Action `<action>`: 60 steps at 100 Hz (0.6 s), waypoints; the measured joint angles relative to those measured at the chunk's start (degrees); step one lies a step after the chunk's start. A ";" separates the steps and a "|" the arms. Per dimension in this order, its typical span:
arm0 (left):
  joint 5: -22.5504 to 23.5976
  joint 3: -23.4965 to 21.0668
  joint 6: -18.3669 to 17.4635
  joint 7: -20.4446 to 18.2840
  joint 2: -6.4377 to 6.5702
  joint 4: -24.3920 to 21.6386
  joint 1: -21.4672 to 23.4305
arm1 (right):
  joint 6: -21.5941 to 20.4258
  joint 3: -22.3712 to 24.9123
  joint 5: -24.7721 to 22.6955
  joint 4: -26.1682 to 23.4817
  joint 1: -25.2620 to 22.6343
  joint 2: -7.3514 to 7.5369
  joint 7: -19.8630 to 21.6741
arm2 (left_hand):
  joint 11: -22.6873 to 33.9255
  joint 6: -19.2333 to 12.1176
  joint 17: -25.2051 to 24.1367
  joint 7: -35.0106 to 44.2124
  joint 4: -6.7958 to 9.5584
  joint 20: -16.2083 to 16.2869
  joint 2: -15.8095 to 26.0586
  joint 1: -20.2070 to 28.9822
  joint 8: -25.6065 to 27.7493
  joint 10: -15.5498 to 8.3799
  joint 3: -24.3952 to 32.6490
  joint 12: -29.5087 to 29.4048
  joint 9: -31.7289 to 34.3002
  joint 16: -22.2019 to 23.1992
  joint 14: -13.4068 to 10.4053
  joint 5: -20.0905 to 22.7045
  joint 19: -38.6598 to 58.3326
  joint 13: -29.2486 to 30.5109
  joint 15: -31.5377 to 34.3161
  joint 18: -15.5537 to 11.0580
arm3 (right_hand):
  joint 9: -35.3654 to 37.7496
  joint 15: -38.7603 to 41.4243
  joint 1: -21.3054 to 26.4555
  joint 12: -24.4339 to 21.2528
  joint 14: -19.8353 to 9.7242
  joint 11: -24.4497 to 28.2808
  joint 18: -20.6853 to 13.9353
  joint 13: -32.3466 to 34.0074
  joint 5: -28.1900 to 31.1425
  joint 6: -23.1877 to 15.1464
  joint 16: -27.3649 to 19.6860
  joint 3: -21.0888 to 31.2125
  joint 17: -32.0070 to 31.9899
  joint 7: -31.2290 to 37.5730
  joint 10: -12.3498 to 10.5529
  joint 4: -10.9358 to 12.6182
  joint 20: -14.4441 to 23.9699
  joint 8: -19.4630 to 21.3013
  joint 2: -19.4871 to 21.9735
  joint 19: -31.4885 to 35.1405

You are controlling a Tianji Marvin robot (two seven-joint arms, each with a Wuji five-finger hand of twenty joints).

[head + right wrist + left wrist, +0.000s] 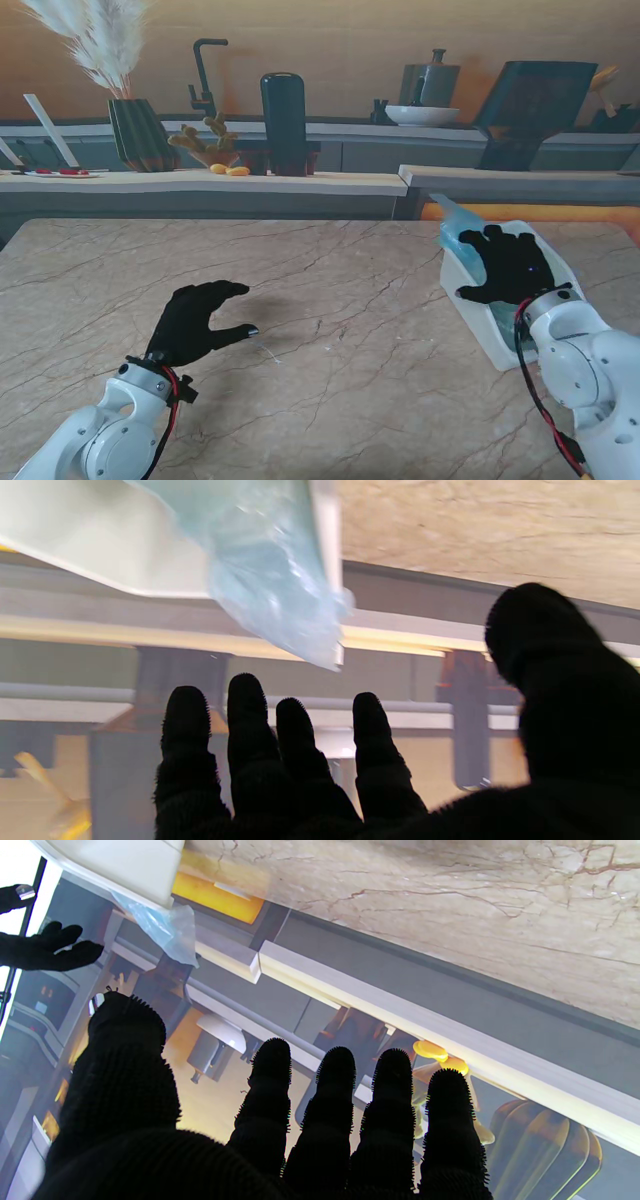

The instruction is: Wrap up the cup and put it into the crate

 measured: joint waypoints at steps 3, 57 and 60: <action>0.00 -0.01 -0.01 -0.01 0.00 0.00 0.00 | -0.93 -0.09 0.00 -0.47 -0.12 -0.04 -0.30 | 0.00 0.00 0.00 0.00 0.00 0.00 0.00 0.00 0.00 0.00 0.00 0.00 0.00 0.00 0.00 0.00 0.00 0.00 0.00 0.05 | 0.06 0.00 0.00 0.00 0.00 -0.21 0.00 0.00 0.00 -0.02 0.00 -0.01 0.04 -0.03 0.01 0.00 0.22 0.00 0.85 -0.01; -8.46 1.71 -4.79 -5.23 0.08 1.26 -2.90 | -7.02 -12.62 21.90 -0.12 0.98 -1.00 -4.18 | -1.34 0.00 -0.01 0.01 0.00 0.00 -0.14 -0.70 -0.14 0.02 -0.69 -0.36 -1.23 -0.41 0.00 -1.70 -0.74 -0.31 -1.29 1.30 | 3.20 -1.28 0.51 0.00 -0.38 -3.61 0.01 1.82 0.69 -2.72 0.48 -0.62 1.67 -0.83 -0.85 -0.01 0.92 0.01 2.22 -0.03; -9.54 1.62 -4.98 -5.77 0.07 1.28 -2.97 | -7.03 -13.43 22.61 0.45 0.98 -1.22 -5.54 | -1.53 0.00 -0.01 0.01 0.04 0.00 -0.29 -0.70 -0.17 0.03 -0.69 -0.36 -1.34 -0.51 0.00 -1.72 -1.21 -0.87 -1.57 1.30 | 3.65 -1.34 0.51 0.00 -0.40 -3.63 0.01 1.82 0.69 -2.72 0.48 -0.62 1.90 -0.83 -0.88 -0.01 0.92 0.01 2.22 -0.03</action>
